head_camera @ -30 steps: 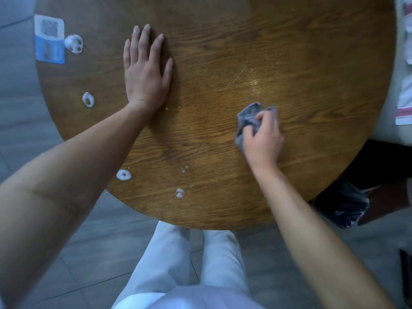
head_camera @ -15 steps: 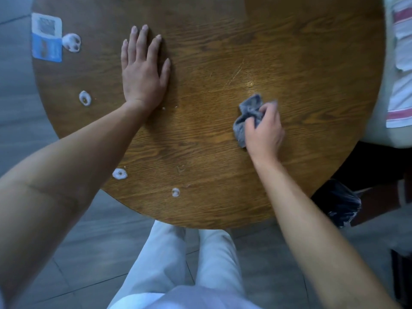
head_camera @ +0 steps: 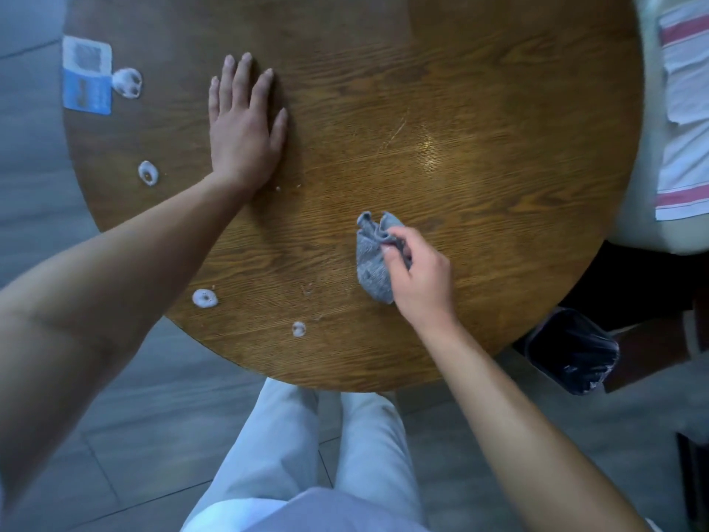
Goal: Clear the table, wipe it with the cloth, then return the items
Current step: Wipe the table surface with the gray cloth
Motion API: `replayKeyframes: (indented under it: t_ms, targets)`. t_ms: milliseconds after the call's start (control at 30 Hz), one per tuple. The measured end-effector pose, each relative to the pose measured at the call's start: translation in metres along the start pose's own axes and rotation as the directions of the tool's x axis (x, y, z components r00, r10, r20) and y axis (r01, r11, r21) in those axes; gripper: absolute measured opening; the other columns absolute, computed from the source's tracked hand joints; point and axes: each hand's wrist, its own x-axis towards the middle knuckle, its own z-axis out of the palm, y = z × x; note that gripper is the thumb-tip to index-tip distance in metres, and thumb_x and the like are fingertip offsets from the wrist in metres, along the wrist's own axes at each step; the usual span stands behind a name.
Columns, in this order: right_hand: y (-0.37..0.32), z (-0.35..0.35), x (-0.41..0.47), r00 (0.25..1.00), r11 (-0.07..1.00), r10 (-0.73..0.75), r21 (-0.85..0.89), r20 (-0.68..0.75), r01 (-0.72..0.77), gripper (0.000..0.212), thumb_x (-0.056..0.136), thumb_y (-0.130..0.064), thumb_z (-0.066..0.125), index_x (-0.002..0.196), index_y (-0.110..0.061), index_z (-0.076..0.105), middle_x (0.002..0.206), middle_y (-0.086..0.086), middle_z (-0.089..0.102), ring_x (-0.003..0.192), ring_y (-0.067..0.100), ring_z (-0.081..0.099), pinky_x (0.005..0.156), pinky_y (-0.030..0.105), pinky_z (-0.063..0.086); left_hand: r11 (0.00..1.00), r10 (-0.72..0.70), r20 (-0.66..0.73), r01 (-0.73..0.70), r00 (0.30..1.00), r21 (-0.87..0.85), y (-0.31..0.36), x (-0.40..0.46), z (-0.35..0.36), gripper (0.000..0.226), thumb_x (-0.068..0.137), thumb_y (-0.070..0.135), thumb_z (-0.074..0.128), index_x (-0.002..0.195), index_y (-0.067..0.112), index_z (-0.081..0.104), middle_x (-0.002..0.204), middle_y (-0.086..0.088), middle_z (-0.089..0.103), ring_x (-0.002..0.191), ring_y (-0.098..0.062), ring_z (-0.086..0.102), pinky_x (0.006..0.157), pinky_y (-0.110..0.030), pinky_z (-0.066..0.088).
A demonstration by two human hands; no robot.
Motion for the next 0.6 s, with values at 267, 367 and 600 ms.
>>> replayKeyframes:
  t_ms: [267, 367, 600]
  targets:
    - [-0.025, -0.040, 0.016, 0.991, 0.952, 0.085, 0.286, 0.104, -0.112, 0.037, 0.097, -0.034, 0.062, 0.127, -0.016, 0.074, 0.117, -0.005, 0.077, 0.111, 0.009, 0.071, 0.099, 0.037, 0.057, 0.706, 0.386, 0.004, -0.292, 0.923, -0.646, 0.078, -0.090, -0.039, 0.038, 0.102, 0.031, 0.061, 0.131, 0.007, 0.067, 0.144, -0.010, 0.059, 0.146, -0.026, 0.044, 0.122, -0.046, 0.032]
    - [-0.041, -0.058, 0.005, 0.990, 0.947, 0.035, 0.313, 0.137, -0.077, 0.032, 0.099, -0.030, 0.063, 0.128, -0.020, 0.073, 0.119, -0.006, 0.076, 0.114, 0.009, 0.070, 0.101, 0.038, 0.056, 0.623, 0.466, 0.056, -0.282, 0.883, -0.730, 0.099, -0.119, -0.047, 0.048, 0.095, 0.034, 0.070, 0.134, 0.005, 0.064, 0.140, -0.008, 0.062, 0.143, -0.023, 0.048, 0.119, -0.047, 0.038]
    - [-0.069, -0.108, -0.015, 0.988, 0.980, -0.063, 0.196, 0.138, 0.035, 0.025, 0.098, -0.019, 0.071, 0.121, -0.026, 0.074, 0.059, -0.014, 0.051, 0.056, 0.001, 0.049, 0.060, 0.019, 0.040, 0.646, 0.498, 0.142, -0.257, 0.855, -0.719, 0.109, -0.123, -0.066, 0.036, 0.093, 0.046, 0.068, 0.101, 0.011, 0.073, 0.101, 0.000, 0.071, 0.099, -0.022, 0.063, 0.090, -0.048, 0.051]
